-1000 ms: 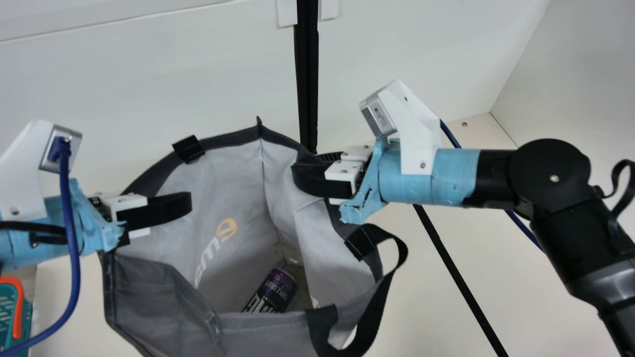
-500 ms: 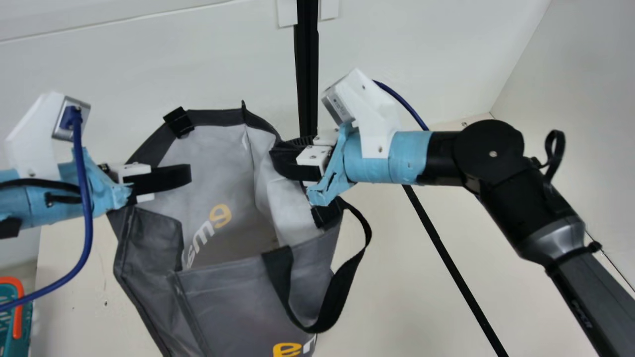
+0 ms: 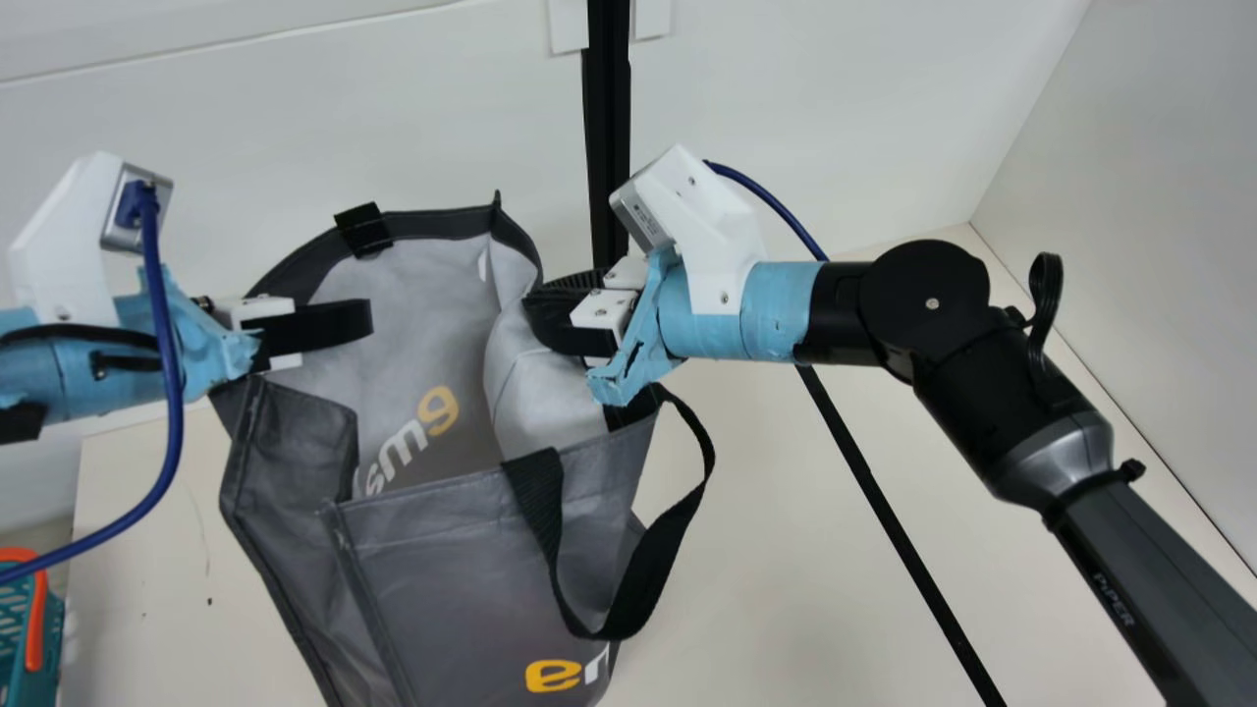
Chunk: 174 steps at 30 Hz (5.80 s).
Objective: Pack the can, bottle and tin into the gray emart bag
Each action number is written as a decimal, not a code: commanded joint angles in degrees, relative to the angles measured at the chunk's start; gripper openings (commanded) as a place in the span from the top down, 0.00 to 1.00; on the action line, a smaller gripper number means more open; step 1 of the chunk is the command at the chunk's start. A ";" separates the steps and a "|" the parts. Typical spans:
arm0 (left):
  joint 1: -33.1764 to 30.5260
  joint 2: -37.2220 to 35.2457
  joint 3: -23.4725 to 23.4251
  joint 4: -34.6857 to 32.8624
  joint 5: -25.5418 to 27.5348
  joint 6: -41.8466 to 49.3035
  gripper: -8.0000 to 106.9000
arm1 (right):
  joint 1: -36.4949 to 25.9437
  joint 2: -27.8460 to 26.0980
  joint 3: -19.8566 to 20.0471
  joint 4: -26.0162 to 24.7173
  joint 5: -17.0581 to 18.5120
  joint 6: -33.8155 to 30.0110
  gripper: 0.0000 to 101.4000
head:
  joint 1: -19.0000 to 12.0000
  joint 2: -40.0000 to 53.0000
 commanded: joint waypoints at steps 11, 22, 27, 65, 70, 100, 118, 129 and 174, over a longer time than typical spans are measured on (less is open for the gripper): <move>0.00 0.00 0.00 0.00 0.00 0.00 0.84 | 0.00 0.00 0.00 -0.31 -0.12 0.00 1.00 | -1.30 -0.14; 0.00 0.00 0.00 0.00 0.00 0.00 0.84 | 0.00 0.00 0.00 -0.37 -0.12 0.00 1.00 | -1.30 -0.14; 0.00 0.00 0.00 0.00 0.00 0.00 0.78 | 0.00 0.00 0.00 -0.37 -0.12 0.00 1.00 | -1.30 -0.14; 0.03 -3.20 3.88 -0.53 -1.42 1.29 0.15 | 0.00 0.00 0.00 -0.64 -0.07 0.00 1.00 | -1.30 -0.14; 0.89 -5.23 4.87 -2.57 -2.03 2.90 0.15 | 0.00 0.00 0.00 -0.64 -0.07 0.00 1.00 | -1.30 -0.14; 7.99 -19.21 12.92 3.33 -10.99 1.60 0.15 | 0.00 0.00 0.00 -0.64 -0.07 0.00 1.00 | -1.30 -0.14; 10.50 -30.87 25.77 26.89 -19.16 -14.18 0.15 | 0.00 0.00 0.00 -0.64 -0.07 0.00 1.00 | -1.30 -0.14; 7.20 -36.52 29.85 49.66 -18.18 -28.19 0.15 | 0.00 0.00 0.00 -0.64 -0.07 0.00 1.00 | -1.30 -0.14; 2.24 -40.85 33.49 64.05 -13.92 -38.30 0.15 | -4.34 -5.95 -5.56 -27.81 -3.45 21.78 1.00 | -1.30 -0.14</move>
